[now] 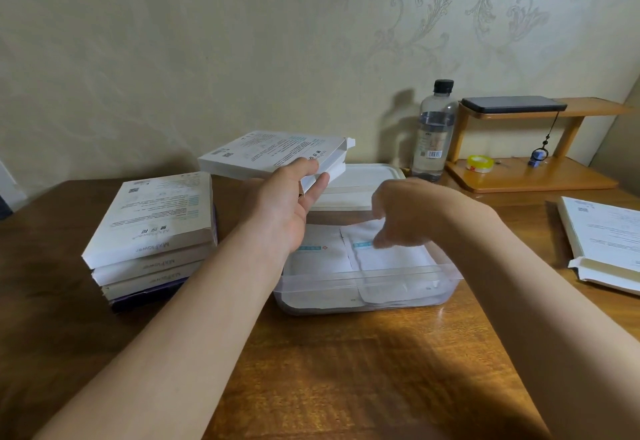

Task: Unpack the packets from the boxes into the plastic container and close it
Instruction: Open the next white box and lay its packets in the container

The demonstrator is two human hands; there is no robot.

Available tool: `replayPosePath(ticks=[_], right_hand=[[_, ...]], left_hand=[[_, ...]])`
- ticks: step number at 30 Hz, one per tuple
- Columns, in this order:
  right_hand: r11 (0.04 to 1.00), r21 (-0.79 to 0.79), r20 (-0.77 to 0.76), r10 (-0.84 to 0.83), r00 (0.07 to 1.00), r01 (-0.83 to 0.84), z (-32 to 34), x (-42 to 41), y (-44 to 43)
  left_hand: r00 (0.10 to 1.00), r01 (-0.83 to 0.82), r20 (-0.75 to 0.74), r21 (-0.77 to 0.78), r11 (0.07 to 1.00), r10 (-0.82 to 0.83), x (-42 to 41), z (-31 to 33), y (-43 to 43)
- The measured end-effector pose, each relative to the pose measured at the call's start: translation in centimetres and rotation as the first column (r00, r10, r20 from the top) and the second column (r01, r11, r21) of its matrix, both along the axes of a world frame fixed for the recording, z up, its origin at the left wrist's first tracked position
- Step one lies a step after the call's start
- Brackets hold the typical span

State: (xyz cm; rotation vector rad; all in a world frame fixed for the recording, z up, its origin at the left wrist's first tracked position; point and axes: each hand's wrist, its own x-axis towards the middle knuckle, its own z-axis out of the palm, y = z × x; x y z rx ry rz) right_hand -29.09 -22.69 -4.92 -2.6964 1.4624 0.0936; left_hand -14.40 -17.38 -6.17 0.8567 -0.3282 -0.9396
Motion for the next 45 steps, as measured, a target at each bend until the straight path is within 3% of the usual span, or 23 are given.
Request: replayPosePath(ticks=[4,9,29,34,45], right_hand=[[0.970,0.202,-0.209,0.176,0.962,-0.134,-0.3,0.5,0.2],[0.952,0.273,-0.350,0.231,0.908,-0.137,-1.2,0.3,-0.4],[0.976,0.198,-0.371,0.160,0.915,-0.091,-0.8,0.1,-0.6],[0.952,0.294,-0.354,0.190,0.916,-0.084,-1.3,0.0,-0.7],[0.956,0.286,-0.397,0.187,0.898,-0.073,-1.7,0.3,-1.0]], left_hand=[[1.000,0.010,-0.011,-0.006,1.000,-0.010,0.0,0.0,0.0],[1.000,-0.010,-0.014,-0.013,1.000,0.010,0.0,0.1,-0.1],[1.000,0.004,0.007,-0.029,1.000,-0.004,-0.2,0.1,0.1],[1.000,0.019,0.009,-0.028,0.999,-0.019,-0.2,0.0,0.1],[1.000,0.013,0.001,-0.011,1.000,-0.013,-0.1,-0.1,0.0]])
